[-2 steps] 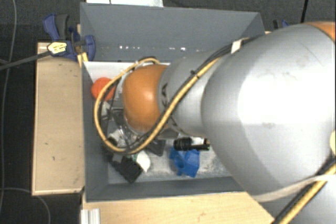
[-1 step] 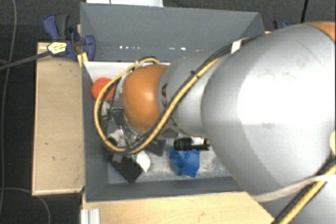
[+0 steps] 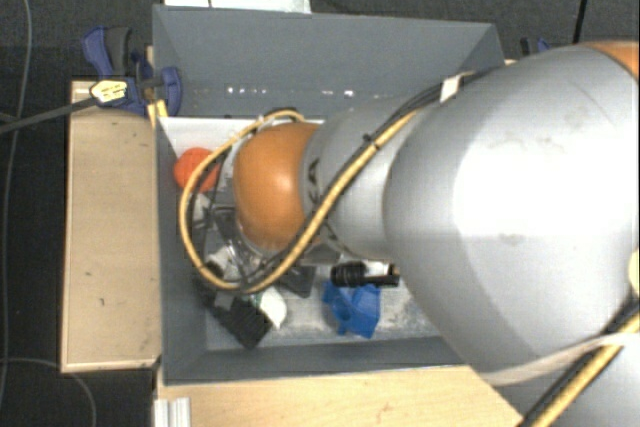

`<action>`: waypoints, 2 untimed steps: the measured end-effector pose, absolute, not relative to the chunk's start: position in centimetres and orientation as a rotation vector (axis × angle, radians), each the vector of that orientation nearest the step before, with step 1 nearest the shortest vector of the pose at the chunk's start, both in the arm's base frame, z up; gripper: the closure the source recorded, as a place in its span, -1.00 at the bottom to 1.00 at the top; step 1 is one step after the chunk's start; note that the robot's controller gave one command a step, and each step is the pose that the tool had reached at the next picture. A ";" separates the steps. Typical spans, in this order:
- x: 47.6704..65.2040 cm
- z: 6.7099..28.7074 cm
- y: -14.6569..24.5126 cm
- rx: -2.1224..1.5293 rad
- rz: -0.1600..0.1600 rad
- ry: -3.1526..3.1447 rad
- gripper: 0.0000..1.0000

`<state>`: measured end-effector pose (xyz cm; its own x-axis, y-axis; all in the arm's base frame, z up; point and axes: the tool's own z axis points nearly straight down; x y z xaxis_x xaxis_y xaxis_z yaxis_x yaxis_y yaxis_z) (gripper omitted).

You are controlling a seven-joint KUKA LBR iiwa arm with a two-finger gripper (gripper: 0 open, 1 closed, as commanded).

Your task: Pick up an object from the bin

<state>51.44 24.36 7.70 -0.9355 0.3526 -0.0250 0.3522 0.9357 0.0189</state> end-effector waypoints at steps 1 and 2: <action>51.4 8.0 24.3 0.560 0.020 3.064 1.00; 51.3 8.6 24.2 0.563 0.018 3.065 1.00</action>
Offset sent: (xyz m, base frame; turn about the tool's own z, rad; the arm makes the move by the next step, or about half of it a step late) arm -0.0002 0.0000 0.0149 0.0000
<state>51.34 24.24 8.55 -0.9344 0.3554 -0.0228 0.3551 0.9347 0.0160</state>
